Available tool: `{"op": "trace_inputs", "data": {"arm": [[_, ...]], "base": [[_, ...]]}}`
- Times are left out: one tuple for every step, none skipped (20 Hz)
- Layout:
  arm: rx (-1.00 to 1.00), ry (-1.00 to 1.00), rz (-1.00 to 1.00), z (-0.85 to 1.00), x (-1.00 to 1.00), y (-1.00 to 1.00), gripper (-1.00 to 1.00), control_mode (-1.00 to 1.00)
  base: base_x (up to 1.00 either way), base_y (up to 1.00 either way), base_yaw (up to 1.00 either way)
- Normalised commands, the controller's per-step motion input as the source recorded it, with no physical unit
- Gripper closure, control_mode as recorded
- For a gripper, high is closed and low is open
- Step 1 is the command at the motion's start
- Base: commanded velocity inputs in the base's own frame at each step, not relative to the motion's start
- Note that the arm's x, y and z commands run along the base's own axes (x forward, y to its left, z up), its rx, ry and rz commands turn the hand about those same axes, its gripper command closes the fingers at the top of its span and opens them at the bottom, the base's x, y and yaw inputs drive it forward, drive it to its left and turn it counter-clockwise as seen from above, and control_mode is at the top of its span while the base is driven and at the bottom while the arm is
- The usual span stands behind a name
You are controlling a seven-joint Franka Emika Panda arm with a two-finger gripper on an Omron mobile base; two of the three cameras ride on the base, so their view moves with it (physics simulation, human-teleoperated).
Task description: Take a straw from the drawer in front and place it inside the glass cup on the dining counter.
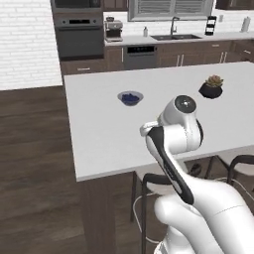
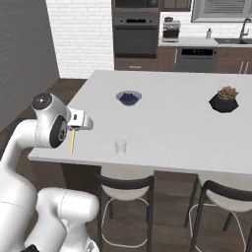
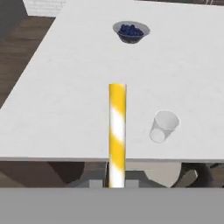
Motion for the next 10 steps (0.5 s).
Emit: {"op": "trace_inputs", "data": {"arm": [[0.0,0.0,0.0,0.0,0.0,0.0,1.0,1.0],[0.0,0.0,0.0,0.0,0.0,0.0,1.0,1.0],[0.0,0.0,0.0,0.0,0.0,0.0,1.0,1.0],[0.0,0.0,0.0,0.0,0.0,0.0,1.0,1.0],[0.0,0.0,0.0,0.0,0.0,0.0,1.0,1.0],[0.0,0.0,0.0,0.0,0.0,0.0,1.0,1.0],[0.0,0.0,0.0,0.0,0.0,0.0,1.0,1.0],[0.0,0.0,0.0,0.0,0.0,0.0,1.0,1.0],[0.0,0.0,0.0,0.0,0.0,0.0,1.0,1.0],[0.0,0.0,0.0,0.0,0.0,0.0,1.0,1.0]], "base": [[0.74,0.31,0.0],[0.74,0.24,0.0],[0.79,0.13,0.0],[0.84,0.03,0.0],[0.87,0.0,0.0],[0.89,0.0,0.0],[0.86,0.0,0.0],[0.78,0.0,0.0],[0.64,0.0,0.0],[0.39,0.0,0.0]]}}
